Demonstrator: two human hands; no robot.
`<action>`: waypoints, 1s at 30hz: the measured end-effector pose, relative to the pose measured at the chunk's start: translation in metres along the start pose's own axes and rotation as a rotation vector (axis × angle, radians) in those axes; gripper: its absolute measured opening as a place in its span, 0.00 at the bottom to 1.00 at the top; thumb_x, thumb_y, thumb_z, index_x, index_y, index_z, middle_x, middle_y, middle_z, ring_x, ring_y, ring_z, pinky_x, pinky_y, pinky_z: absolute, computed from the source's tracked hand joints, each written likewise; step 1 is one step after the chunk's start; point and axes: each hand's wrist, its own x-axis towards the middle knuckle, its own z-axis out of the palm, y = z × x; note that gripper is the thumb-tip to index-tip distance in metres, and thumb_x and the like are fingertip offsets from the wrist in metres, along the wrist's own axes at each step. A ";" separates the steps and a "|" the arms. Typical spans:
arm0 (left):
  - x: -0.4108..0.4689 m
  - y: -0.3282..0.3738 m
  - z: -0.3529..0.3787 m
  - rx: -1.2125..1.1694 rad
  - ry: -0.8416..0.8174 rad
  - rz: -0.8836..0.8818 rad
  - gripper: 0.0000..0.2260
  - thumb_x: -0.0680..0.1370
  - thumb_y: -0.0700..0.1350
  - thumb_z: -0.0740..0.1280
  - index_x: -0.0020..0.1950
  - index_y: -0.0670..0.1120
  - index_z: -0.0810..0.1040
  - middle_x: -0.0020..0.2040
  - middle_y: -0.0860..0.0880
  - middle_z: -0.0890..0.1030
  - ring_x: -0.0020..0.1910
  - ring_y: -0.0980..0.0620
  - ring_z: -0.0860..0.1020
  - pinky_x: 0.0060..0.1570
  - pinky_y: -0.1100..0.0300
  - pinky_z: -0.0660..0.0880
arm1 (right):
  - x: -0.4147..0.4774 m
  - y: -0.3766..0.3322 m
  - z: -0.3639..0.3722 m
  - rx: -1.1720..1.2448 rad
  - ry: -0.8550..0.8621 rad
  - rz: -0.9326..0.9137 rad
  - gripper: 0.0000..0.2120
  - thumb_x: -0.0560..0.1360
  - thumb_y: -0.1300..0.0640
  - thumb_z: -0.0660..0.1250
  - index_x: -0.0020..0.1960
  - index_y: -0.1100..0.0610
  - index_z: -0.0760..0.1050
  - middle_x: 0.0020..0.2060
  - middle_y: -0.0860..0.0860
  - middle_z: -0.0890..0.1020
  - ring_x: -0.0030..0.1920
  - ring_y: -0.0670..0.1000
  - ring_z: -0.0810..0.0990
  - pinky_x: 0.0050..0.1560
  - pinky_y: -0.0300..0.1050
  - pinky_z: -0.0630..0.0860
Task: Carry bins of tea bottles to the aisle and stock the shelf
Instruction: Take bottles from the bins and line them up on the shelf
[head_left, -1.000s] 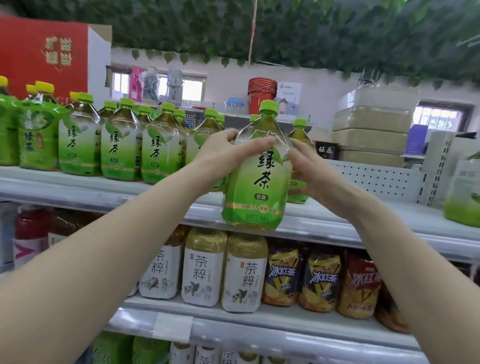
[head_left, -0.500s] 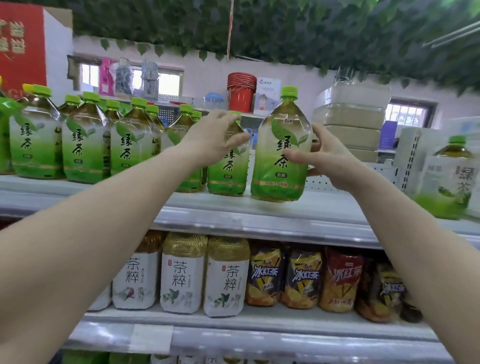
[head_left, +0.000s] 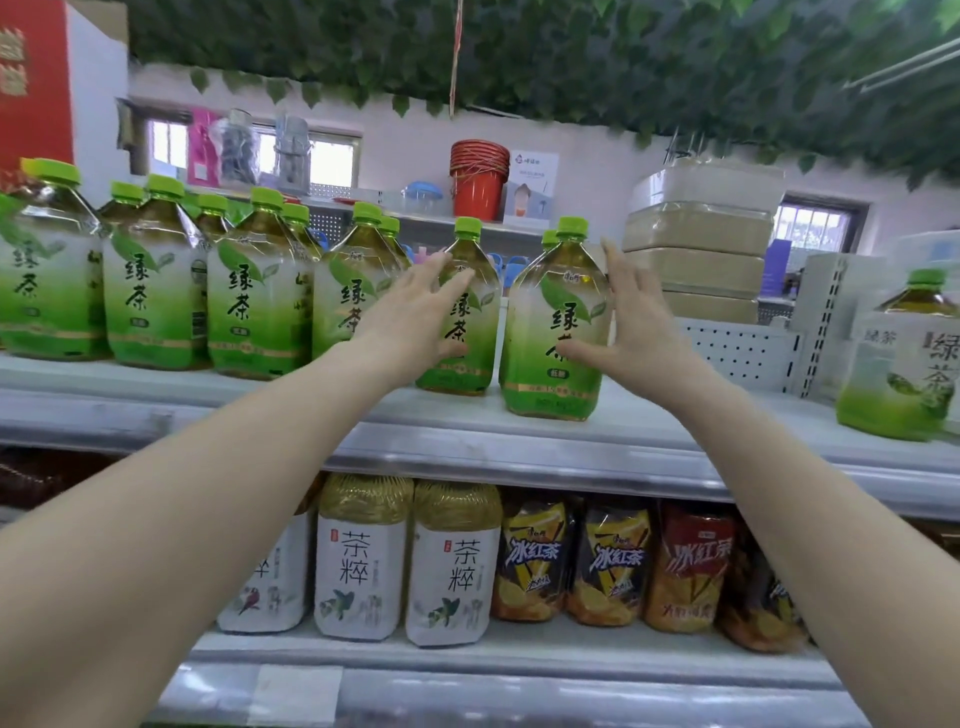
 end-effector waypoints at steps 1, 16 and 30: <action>0.002 0.001 0.001 0.011 0.006 -0.001 0.42 0.74 0.54 0.73 0.81 0.51 0.52 0.81 0.47 0.49 0.80 0.43 0.52 0.73 0.44 0.62 | -0.002 -0.005 0.003 -0.154 0.009 -0.074 0.53 0.68 0.46 0.78 0.80 0.46 0.45 0.77 0.54 0.55 0.77 0.56 0.57 0.76 0.53 0.56; 0.009 0.007 0.026 0.078 0.037 -0.030 0.54 0.69 0.55 0.78 0.81 0.55 0.43 0.81 0.50 0.41 0.80 0.44 0.42 0.67 0.46 0.71 | 0.026 0.014 0.045 -0.431 -0.076 -0.175 0.57 0.68 0.41 0.75 0.81 0.50 0.40 0.79 0.57 0.37 0.79 0.63 0.37 0.77 0.59 0.44; 0.006 0.012 0.017 0.131 -0.012 -0.070 0.51 0.71 0.57 0.76 0.81 0.56 0.43 0.81 0.50 0.41 0.80 0.43 0.44 0.65 0.45 0.73 | 0.040 0.023 0.052 -0.612 -0.117 -0.191 0.56 0.70 0.35 0.70 0.80 0.52 0.35 0.78 0.62 0.37 0.78 0.67 0.40 0.77 0.60 0.44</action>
